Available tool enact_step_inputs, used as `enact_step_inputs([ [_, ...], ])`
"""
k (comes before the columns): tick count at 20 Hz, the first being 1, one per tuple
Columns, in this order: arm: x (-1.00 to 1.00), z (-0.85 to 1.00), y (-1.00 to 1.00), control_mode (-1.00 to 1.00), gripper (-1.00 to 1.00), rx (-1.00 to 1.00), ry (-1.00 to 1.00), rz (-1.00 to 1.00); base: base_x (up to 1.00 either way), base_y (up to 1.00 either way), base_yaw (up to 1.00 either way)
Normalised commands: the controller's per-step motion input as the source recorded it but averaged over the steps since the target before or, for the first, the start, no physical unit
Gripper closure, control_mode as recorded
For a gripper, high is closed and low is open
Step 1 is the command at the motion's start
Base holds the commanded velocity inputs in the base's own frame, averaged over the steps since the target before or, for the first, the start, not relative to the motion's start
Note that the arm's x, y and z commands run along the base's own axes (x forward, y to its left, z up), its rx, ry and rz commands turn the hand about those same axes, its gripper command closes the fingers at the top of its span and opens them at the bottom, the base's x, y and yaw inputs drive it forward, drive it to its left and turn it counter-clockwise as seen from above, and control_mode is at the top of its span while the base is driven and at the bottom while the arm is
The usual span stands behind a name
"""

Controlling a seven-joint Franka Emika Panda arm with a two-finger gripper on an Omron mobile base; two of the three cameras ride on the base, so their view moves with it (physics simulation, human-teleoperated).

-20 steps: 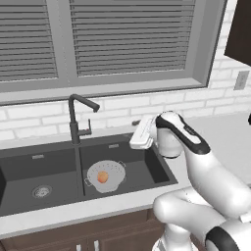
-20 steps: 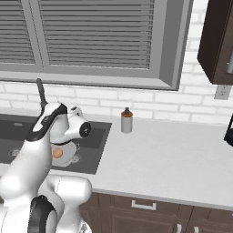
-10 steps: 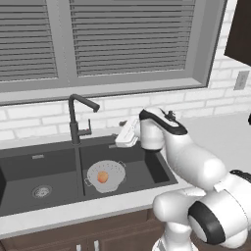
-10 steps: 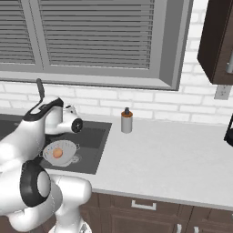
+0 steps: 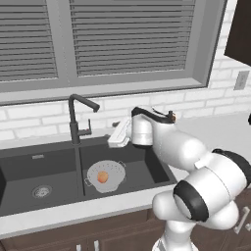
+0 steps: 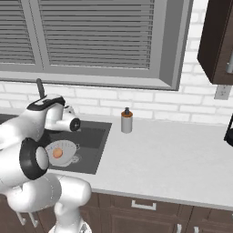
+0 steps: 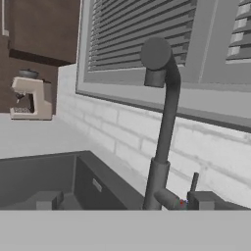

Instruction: Put the colander in the sink, put the peach in the colander, and turn on the sink faucet and pour water over the colander.

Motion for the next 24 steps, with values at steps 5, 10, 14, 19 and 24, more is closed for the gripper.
enact_step_inputs([
  [5,0.21,-0.04,0.15,-1.00,-1.00,0.03,0.00,0.00,0.00,0.00,0.00],
  [10,0.22,0.00,0.18,-1.00,-1.00,0.01,0.00,0.00,0.00,0.00,0.00],
  [14,0.15,-0.13,0.16,-1.00,-1.00,0.00,-0.01,0.00,0.00,0.00,0.00],
  [19,0.31,-0.12,0.11,-1.00,-1.00,0.01,-0.07,0.00,0.00,0.00,0.00],
  [24,0.26,-0.11,0.02,-1.00,-1.00,0.01,-0.08,0.00,0.00,0.00,0.00],
])
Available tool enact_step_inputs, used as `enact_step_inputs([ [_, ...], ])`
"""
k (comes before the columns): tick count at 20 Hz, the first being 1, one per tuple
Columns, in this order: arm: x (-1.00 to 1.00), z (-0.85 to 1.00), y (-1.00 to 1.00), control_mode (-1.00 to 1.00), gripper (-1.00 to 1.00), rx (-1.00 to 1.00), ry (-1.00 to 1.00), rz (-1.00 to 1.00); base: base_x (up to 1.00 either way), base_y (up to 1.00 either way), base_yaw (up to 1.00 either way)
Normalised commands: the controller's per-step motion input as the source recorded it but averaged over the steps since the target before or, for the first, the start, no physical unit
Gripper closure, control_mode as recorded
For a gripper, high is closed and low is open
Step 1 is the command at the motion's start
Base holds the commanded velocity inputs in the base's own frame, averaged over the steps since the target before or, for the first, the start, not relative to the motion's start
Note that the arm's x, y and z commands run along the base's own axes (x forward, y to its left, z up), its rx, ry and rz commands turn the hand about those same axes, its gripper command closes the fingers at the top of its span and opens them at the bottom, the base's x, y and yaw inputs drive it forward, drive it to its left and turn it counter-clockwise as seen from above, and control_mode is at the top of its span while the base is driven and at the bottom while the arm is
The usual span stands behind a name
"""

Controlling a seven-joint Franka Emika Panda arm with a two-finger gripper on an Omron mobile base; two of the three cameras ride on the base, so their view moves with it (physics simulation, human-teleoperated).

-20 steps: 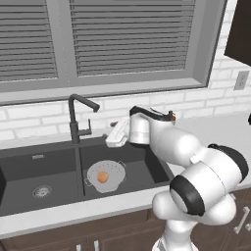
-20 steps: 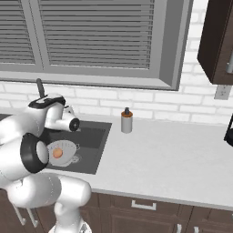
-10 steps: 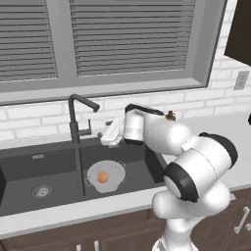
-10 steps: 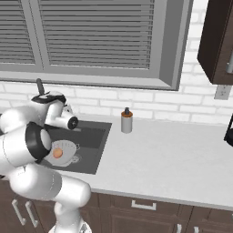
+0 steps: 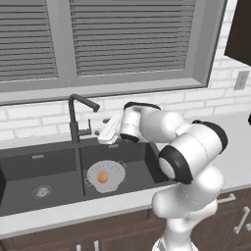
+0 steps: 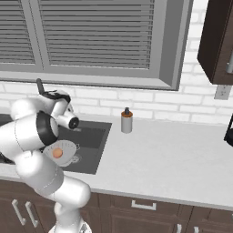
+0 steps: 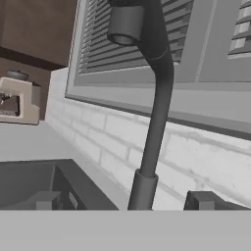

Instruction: Put the colander in the sink, put the peach in the colander, and turn on the sink faucet and pour water over the colander.

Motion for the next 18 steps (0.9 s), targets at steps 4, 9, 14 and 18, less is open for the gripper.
enact_step_inputs([
  [4,0.16,-0.17,0.01,-1.00,-1.00,0.00,-0.07,0.00,0.00,0.00,0.00],
  [9,0.24,-0.06,0.03,-1.00,-1.00,0.01,0.00,0.00,0.00,0.00,0.00],
  [14,0.23,0.00,0.10,-1.00,-1.00,0.00,0.02,0.00,0.00,0.00,0.00],
  [18,0.19,0.00,0.11,-1.00,-1.00,0.00,0.02,0.00,0.00,0.00,0.00],
])
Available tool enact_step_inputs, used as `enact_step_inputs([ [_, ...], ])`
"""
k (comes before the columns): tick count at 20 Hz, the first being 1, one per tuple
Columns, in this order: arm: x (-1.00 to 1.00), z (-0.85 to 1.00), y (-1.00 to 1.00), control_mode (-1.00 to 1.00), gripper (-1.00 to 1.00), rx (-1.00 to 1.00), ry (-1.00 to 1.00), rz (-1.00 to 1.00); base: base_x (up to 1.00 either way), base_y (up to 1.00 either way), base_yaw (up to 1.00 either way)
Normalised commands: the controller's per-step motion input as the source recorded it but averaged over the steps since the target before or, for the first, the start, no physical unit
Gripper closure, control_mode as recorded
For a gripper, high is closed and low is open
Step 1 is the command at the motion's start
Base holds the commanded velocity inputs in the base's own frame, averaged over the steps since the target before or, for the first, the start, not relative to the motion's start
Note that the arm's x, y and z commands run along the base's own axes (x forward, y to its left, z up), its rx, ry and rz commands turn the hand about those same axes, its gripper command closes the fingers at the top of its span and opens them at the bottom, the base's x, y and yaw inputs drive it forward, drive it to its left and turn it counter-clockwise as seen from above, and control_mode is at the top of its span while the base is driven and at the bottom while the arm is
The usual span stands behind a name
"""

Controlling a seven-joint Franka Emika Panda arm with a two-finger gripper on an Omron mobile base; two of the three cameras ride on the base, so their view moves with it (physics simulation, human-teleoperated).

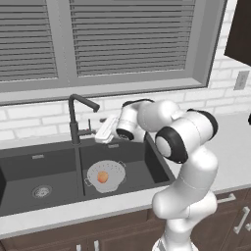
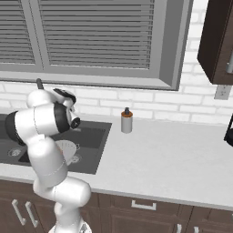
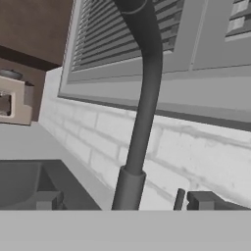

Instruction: Put the colander in the sink, put the peach in the colander, and turn on the sink faucet and pour water over the colander.

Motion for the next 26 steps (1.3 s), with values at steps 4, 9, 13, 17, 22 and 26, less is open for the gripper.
enact_step_inputs([
  [4,0.28,0.00,0.13,-1.00,-1.00,0.00,0.00,0.00,0.00,0.00,0.00],
  [9,0.25,-0.06,0.07,-1.00,-1.00,0.00,0.00,0.00,0.00,0.00,0.00],
  [13,0.07,-0.12,0.01,-1.00,-1.00,0.00,0.00,0.00,0.00,0.00,0.00],
  [17,0.14,-0.10,0.06,-1.00,-1.00,0.00,0.00,-0.01,0.00,0.00,0.00],
  [22,0.19,-0.08,0.07,-1.00,-1.00,0.00,0.00,-0.03,0.00,0.00,0.00],
  [26,0.12,-0.12,0.00,-1.00,-1.00,0.00,0.00,-0.02,0.00,0.00,0.00],
])
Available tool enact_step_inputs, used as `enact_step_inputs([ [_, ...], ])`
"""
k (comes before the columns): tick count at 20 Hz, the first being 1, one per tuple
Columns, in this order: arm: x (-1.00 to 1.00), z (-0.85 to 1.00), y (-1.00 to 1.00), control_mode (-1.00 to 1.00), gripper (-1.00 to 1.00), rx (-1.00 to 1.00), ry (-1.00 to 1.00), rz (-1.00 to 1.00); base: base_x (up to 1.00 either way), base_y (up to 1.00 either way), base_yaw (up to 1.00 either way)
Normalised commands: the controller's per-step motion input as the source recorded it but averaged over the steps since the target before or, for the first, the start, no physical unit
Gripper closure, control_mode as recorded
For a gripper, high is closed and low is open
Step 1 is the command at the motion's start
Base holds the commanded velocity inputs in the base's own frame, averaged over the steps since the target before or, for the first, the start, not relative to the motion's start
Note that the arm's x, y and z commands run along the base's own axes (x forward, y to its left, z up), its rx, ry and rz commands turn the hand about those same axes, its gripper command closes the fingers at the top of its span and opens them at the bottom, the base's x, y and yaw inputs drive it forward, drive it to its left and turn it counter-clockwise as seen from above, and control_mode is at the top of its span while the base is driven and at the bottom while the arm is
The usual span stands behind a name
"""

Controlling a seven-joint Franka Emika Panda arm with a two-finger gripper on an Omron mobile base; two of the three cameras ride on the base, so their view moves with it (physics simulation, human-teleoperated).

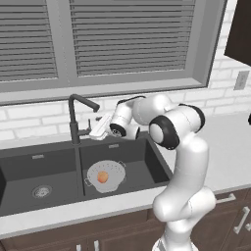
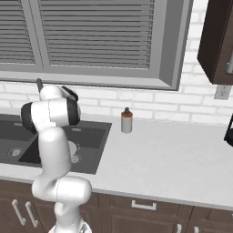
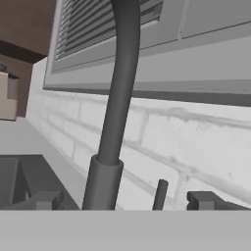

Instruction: Put the colander in the sink, put the peach in the colander, and turn on the sink faucet and pour water over the colander.

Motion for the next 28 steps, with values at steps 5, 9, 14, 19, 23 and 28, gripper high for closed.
enact_step_inputs([
  [5,0.19,-0.03,0.03,-1.00,-1.00,0.00,0.00,-0.03,0.00,0.00,0.00],
  [9,0.15,0.00,0.07,-1.00,-1.00,0.00,0.00,-0.02,0.00,0.00,0.00],
  [14,0.12,0.00,0.11,-1.00,-1.00,0.00,0.00,-0.02,0.00,0.00,0.00],
  [19,0.06,-0.02,0.10,-1.00,-1.00,0.00,0.00,-0.02,0.00,0.00,0.00],
  [23,0.11,-0.06,0.07,-1.00,-1.00,0.00,0.00,-0.03,0.00,0.00,0.00],
  [28,0.15,-0.05,0.00,-1.00,-1.00,0.00,0.00,-0.06,0.00,0.00,0.00],
])
